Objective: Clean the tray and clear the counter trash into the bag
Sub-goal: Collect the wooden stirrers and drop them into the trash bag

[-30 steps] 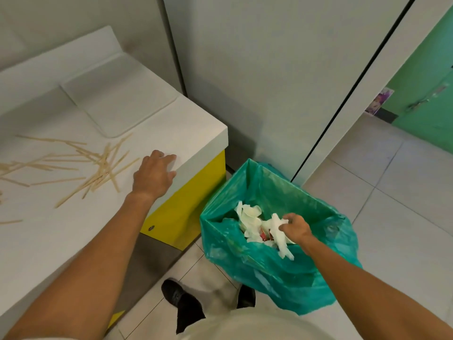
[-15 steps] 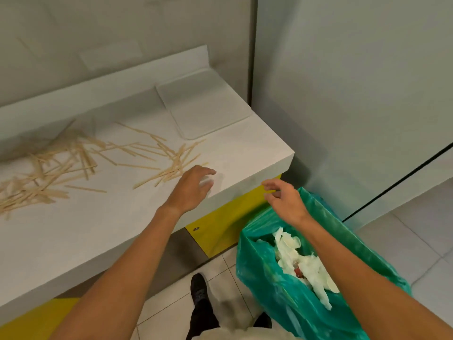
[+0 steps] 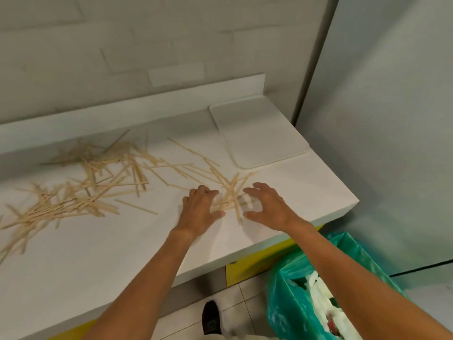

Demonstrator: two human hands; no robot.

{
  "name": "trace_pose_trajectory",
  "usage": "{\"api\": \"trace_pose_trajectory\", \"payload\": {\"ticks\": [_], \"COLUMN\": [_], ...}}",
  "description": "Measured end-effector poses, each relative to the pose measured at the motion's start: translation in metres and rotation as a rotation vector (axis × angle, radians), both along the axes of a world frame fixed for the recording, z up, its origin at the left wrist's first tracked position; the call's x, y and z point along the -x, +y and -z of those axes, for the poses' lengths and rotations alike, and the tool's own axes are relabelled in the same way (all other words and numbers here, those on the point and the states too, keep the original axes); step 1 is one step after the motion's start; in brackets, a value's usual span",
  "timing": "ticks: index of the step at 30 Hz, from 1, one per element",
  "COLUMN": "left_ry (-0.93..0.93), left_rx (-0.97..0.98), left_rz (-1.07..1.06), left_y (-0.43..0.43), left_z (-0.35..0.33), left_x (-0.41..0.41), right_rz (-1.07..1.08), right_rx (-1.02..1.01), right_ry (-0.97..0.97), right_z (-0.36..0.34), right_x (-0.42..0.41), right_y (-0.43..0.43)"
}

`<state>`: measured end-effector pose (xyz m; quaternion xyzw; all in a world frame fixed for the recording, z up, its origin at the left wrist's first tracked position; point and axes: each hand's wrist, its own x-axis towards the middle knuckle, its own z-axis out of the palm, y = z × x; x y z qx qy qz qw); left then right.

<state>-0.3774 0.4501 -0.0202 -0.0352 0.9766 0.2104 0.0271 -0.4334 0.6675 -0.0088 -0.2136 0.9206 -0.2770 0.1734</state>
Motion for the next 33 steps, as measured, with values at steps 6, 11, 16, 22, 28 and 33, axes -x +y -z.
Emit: {"api": "trace_pose_trajectory", "payload": {"ticks": [6,11,16,22,28,33], "left_ry": [0.103,0.156,0.149,0.123,0.159,0.166], "left_rx": [-0.045,0.025,0.0,-0.075,-0.04,0.031], "left_rz": [0.028,0.032,0.017,0.054,0.007,0.005], "left_y": [-0.035,-0.06,-0.081,-0.073,-0.063,-0.06], "left_z": [0.007,0.012,0.013,0.01,0.013,0.009], "left_x": [0.016,0.023,0.022,0.022,0.019,0.022], "right_rz": [-0.044,0.012,0.051,-0.041,-0.054,-0.083], "right_rx": [0.018,0.172,0.109,-0.195,-0.051,-0.025], "right_ry": [0.035,0.084,0.154,0.131,0.184,0.21], "right_z": [0.014,0.019,0.02,0.003,0.011,0.012], "right_x": [0.03,0.023,0.028,0.053,0.048,0.05], "right_y": [-0.029,-0.056,-0.062,-0.059,-0.064,-0.063]}}
